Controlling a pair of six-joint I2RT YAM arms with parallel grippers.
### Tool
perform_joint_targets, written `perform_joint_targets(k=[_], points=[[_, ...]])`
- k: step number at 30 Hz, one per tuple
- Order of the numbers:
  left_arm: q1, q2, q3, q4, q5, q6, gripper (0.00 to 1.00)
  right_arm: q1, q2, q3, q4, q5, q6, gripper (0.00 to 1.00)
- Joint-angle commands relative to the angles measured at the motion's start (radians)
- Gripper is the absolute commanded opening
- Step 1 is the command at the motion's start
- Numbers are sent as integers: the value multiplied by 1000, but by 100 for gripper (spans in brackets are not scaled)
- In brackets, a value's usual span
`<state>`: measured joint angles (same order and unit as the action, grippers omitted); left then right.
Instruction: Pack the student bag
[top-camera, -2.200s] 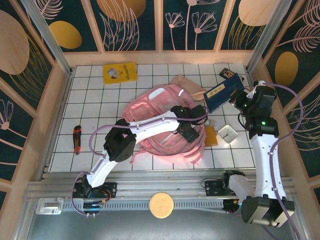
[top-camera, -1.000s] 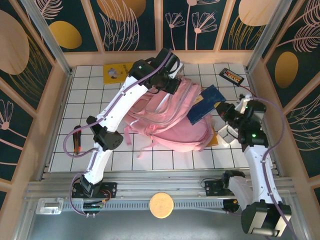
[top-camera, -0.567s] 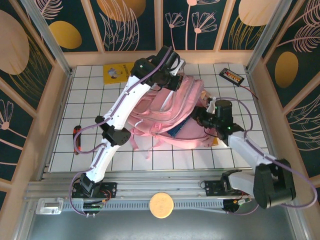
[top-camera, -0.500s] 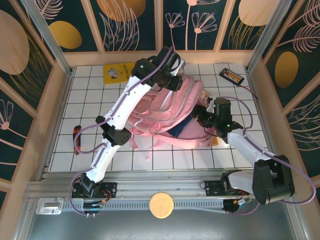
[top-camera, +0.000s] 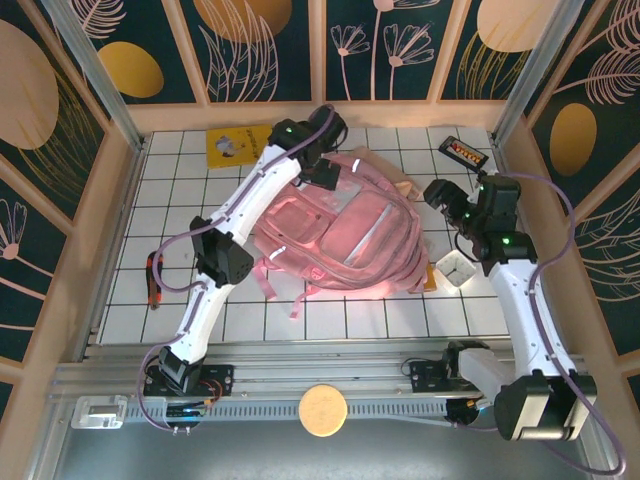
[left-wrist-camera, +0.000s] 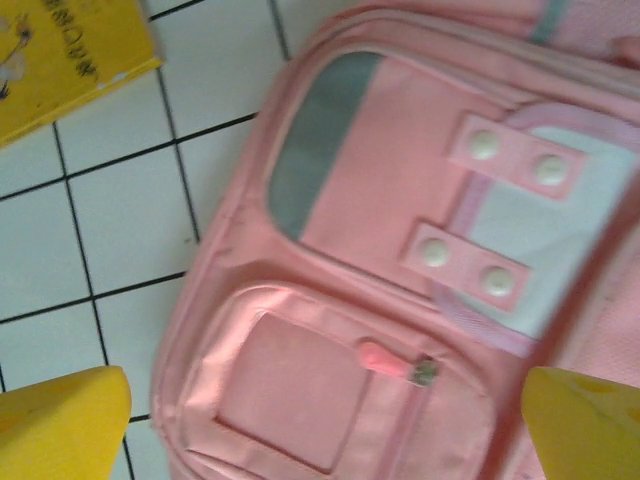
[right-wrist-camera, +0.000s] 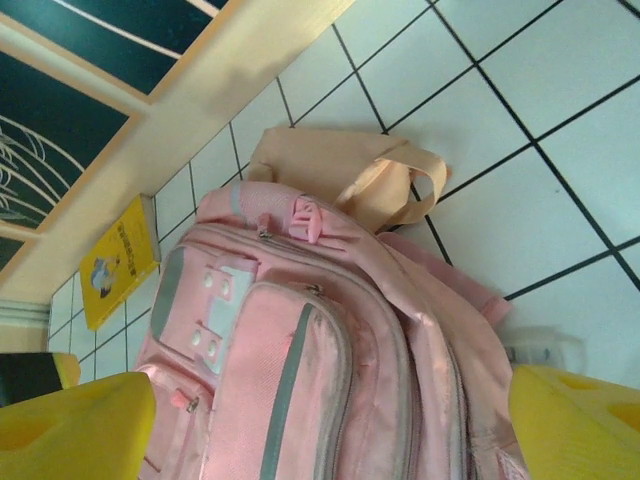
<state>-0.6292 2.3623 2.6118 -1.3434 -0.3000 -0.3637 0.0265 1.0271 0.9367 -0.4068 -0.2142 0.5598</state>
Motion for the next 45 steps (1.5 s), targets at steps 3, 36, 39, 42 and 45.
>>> perform_joint_targets(k=[3, 36, 39, 42, 45], points=[[199, -136, -195, 116, 70, -55, 99, 81, 97, 29, 71, -103, -14, 91], [698, 486, 258, 450, 468, -91, 83, 179, 454, 177, 216, -307, 31, 86], [698, 492, 225, 470, 474, -90, 79, 178, 468, 180, 229, -313, 39, 85], [698, 501, 196, 508, 473, -99, 72, 178, 480, 189, 234, -316, 44, 83], [698, 518, 192, 489, 451, -93, 65, 178, 488, 197, 237, -313, 50, 83]])
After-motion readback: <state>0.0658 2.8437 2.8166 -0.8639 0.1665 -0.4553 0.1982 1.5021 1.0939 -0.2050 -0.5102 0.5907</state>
